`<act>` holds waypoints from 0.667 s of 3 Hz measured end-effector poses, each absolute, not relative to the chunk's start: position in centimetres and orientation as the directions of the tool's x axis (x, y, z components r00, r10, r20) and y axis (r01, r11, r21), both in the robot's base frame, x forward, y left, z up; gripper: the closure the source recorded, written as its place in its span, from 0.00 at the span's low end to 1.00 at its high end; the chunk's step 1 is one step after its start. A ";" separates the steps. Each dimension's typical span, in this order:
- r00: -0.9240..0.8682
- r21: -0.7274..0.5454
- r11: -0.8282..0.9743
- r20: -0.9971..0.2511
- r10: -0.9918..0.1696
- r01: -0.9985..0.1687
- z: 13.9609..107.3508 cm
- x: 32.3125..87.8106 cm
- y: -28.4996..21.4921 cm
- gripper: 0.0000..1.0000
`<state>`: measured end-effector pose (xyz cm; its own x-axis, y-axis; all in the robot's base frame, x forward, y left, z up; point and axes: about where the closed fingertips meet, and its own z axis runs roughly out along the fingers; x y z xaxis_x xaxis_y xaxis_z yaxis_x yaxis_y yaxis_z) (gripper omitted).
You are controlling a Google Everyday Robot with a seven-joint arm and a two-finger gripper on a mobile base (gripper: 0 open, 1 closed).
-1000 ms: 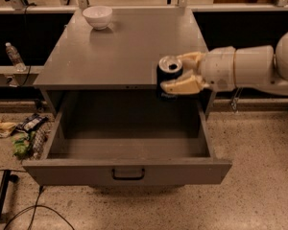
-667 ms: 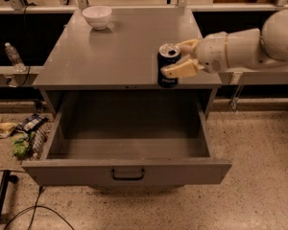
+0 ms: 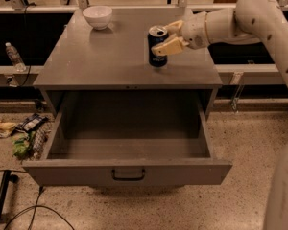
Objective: Pick pepsi can from top drawer and place on counter
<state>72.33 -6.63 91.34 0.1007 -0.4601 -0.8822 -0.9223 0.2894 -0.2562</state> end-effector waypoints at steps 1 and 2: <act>0.097 -0.245 0.279 -0.885 -0.456 -0.929 92.0 76.8 -5.2 0.74; 0.085 -0.230 0.279 -0.889 -0.450 -0.932 92.3 78.4 -4.7 0.52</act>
Offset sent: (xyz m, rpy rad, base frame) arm 0.0948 0.0128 0.0240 0.0163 0.0378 0.0070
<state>78.38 -4.70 92.25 0.0848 -0.4504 -0.8888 -0.9323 0.2789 -0.2303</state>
